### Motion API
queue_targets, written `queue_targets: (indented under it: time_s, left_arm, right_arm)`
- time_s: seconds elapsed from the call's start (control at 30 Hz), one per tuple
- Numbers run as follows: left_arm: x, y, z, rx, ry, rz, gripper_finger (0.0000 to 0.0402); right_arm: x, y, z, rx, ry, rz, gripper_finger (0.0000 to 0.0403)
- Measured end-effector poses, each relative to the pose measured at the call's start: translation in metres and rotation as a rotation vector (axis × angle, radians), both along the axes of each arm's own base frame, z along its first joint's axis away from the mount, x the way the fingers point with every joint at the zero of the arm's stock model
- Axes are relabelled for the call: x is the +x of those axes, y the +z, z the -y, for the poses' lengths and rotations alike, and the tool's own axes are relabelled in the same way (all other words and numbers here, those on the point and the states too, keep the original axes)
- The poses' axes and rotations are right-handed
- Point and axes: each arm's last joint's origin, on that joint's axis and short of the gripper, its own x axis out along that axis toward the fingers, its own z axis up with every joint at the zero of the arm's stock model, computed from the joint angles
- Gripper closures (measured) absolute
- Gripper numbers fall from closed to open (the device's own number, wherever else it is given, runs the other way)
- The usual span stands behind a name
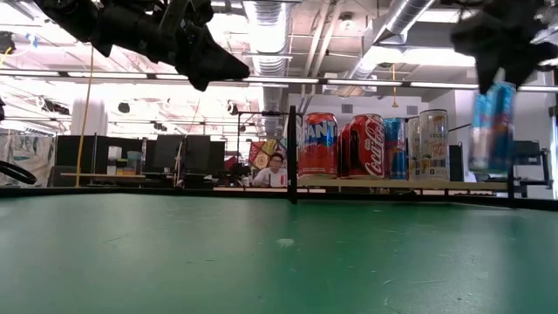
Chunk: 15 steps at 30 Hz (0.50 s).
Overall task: Place canned beverage on shelf
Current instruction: Put the blue soda can on the shelf aligned with the other blue soda cans
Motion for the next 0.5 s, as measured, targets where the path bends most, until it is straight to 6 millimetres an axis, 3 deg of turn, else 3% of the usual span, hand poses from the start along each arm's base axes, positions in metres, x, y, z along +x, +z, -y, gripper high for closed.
queue_targets:
  time_s: [0.23, 0.5]
  left_arm:
    - [0.000, 0.001, 0.000, -0.004, 0.000, 0.013, 0.0345]
    - [0.000, -0.002, 0.000, -0.036, 0.005, -0.021, 0.0345]
  right_arm:
    - [0.039, 0.025, 0.030, -0.057, 0.071, -0.038, 0.0137]
    - [0.070, 0.025, 0.078, -0.071, 0.115, -0.097, 0.0128]
